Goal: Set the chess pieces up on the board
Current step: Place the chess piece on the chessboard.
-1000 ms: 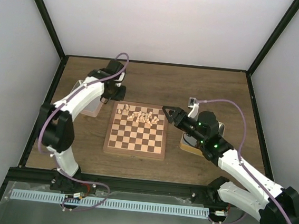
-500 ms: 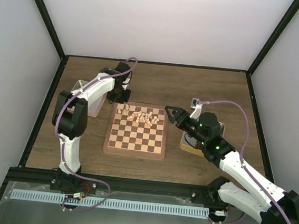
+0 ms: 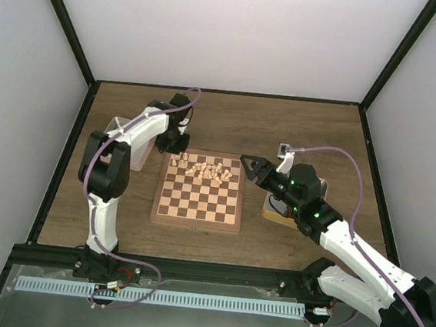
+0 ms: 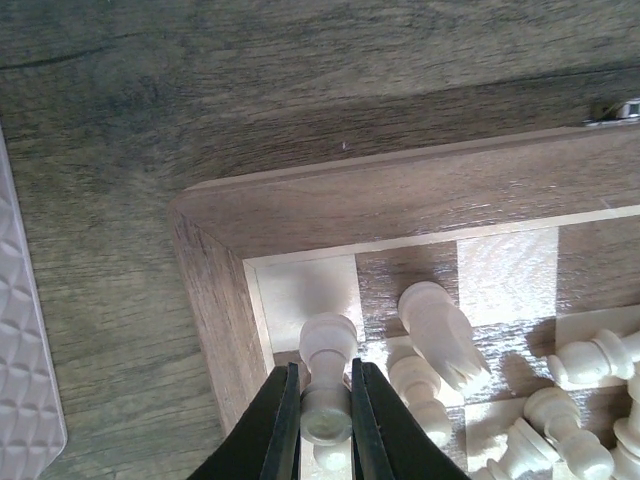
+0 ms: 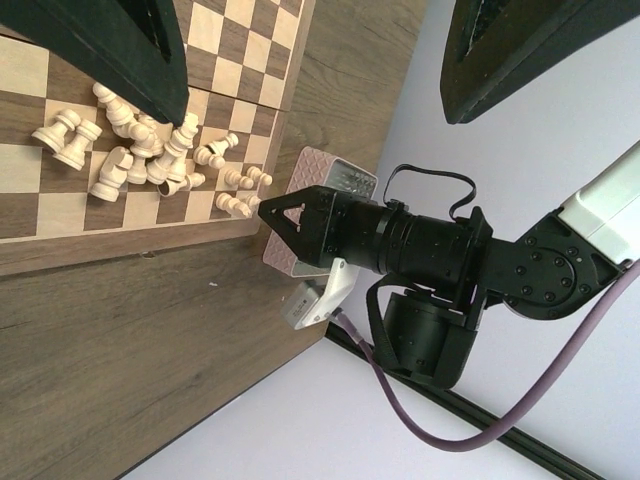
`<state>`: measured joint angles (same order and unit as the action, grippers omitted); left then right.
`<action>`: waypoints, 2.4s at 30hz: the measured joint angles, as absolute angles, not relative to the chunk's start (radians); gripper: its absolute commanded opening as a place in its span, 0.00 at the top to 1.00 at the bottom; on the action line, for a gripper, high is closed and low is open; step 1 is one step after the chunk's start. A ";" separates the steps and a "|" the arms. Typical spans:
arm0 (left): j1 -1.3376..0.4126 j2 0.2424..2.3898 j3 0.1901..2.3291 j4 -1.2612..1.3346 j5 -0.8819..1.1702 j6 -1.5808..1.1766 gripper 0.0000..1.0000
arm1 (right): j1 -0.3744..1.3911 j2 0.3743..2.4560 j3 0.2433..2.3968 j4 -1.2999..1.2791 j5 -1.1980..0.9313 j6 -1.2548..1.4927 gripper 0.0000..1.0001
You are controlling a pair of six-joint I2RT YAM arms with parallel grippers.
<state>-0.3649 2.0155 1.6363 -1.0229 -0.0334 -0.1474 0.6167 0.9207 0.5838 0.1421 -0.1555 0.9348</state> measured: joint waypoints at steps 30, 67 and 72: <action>-0.365 2.046 1.665 -1.024 -0.033 -0.131 0.71 | 0.617 0.925 0.584 0.118 -0.163 0.897 0.27; -0.365 2.006 1.631 -0.983 -0.040 -0.127 0.63 | 0.617 0.964 0.600 0.089 -0.165 0.871 0.28; -0.365 1.888 1.616 -0.961 -0.037 -0.133 0.62 | 0.617 1.098 0.685 0.019 -0.192 0.818 0.39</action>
